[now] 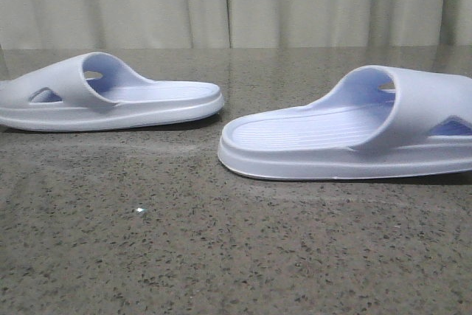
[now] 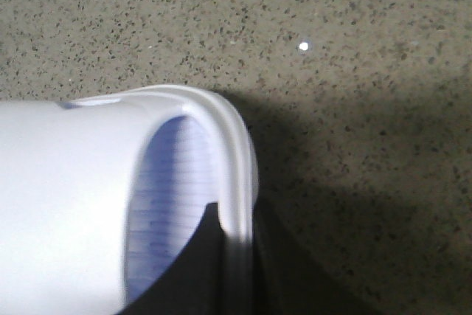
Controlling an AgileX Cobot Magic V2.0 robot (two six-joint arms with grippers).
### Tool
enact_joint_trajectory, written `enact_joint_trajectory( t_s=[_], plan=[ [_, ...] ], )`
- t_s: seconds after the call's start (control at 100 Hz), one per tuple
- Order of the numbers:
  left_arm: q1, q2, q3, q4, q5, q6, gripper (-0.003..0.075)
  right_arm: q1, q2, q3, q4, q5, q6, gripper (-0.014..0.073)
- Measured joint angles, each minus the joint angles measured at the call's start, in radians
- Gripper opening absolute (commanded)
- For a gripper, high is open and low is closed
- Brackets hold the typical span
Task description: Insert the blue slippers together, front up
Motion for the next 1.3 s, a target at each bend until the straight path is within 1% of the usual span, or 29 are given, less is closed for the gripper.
enact_joint_trajectory(
  t_s=[0.32,0.42,0.49,0.58,0.8,1.01,1.14,1.3],
  plan=[
    [0.0,0.106,-0.039,-0.011,0.033,0.052,0.0391,0.0,0.0,0.0,-0.002,-0.002,0.0,-0.0102],
    [0.0,0.126,-0.041,-0.021,0.041,0.069,0.0362,0.0,0.0,0.0,-0.002,-0.002,0.0,-0.0102],
    [0.0,0.135,-0.041,-0.025,0.047,0.079,0.0319,0.0,0.0,0.0,-0.002,-0.002,0.0,-0.0102],
    [0.0,0.143,-0.043,-0.028,0.052,0.085,0.0246,0.0,0.0,0.0,-0.002,-0.002,0.0,-0.0102],
    [0.0,0.154,-0.044,-0.043,0.066,0.106,0.0015,0.0,0.0,0.0,-0.002,-0.002,0.0,-0.0102],
    [0.0,0.154,-0.044,-0.103,0.098,0.143,0.0015,0.0,0.0,0.0,-0.002,-0.01,0.0,-0.0102],
    [0.006,0.154,-0.044,-0.114,0.11,0.152,0.0015,0.0,0.0,0.0,-0.002,-0.035,0.0,-0.0102],
    [0.009,0.154,-0.044,-0.114,0.113,0.153,0.0015,0.0,0.0,0.0,0.046,-0.072,-0.002,-0.0102]
  ],
)
